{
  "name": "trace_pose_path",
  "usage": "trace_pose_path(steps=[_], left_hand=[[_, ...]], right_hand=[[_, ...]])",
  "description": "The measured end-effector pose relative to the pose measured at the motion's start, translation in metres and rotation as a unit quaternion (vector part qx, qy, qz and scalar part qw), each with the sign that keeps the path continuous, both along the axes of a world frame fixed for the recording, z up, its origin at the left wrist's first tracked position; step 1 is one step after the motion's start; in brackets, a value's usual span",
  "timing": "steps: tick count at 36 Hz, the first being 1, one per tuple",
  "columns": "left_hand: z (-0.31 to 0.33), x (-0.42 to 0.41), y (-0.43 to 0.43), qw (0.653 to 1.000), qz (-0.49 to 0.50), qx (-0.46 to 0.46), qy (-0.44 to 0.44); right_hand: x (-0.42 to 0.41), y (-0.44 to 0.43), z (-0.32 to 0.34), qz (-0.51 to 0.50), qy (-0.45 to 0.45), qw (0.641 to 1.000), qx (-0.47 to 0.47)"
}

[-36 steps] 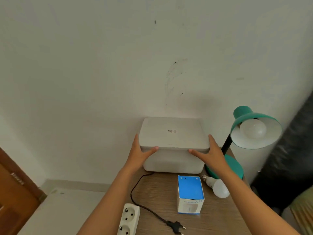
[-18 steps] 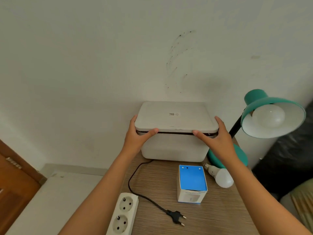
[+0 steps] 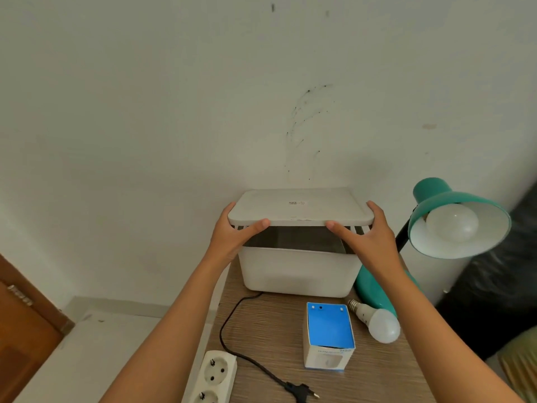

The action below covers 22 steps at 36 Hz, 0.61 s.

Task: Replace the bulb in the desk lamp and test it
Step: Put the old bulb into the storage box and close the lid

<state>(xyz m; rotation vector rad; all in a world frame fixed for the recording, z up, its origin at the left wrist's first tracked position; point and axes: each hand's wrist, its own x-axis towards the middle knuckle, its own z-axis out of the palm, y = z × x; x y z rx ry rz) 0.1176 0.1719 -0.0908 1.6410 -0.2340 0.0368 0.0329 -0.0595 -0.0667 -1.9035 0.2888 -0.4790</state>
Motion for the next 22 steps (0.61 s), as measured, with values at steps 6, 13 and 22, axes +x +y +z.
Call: trace_pose_path(steps=[6, 13, 22], left_hand=[[0.028, -0.010, 0.011, 1.000, -0.003, -0.012, -0.028], [0.057, -0.048, 0.034, 0.998, -0.021, -0.002, -0.052], [0.054, -0.145, 0.047, 0.998, -0.023, 0.012, -0.060]], right_hand=[[-0.007, 0.011, 0.019, 0.012, -0.032, 0.999, 0.018], [-0.043, 0.028, 0.040, 0.024, -0.060, 0.998, 0.026], [-0.143, 0.039, 0.042, 0.034, -0.081, 0.996, -0.005]])
